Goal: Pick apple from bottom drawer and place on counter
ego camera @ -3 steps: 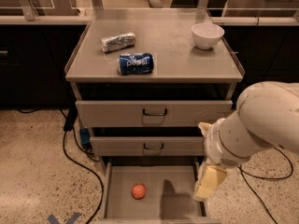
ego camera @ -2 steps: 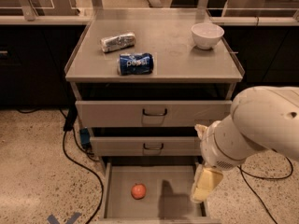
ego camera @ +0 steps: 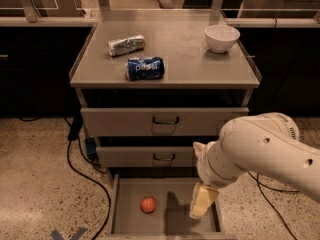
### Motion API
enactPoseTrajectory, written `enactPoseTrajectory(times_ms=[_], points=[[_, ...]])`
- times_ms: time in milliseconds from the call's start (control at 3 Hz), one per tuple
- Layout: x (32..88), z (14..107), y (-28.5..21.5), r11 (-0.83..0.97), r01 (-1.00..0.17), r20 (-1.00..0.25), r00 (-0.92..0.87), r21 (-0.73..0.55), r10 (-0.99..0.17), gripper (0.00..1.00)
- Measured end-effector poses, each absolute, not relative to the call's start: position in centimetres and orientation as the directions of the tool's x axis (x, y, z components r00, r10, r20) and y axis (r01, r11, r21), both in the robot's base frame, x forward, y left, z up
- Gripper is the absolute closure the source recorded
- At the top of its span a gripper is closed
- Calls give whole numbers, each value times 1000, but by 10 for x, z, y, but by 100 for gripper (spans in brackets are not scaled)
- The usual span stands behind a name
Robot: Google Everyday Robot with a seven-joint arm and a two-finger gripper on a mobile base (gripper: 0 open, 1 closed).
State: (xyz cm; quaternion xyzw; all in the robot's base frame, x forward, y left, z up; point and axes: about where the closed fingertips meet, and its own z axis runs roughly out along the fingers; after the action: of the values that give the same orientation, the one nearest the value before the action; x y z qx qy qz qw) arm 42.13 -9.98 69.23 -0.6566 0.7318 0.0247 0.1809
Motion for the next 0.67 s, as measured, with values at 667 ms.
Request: enactPoseTrajectory(times_ms=[667], points=[[456, 642, -80, 95, -974, -299, -30, -204, -954, 0]])
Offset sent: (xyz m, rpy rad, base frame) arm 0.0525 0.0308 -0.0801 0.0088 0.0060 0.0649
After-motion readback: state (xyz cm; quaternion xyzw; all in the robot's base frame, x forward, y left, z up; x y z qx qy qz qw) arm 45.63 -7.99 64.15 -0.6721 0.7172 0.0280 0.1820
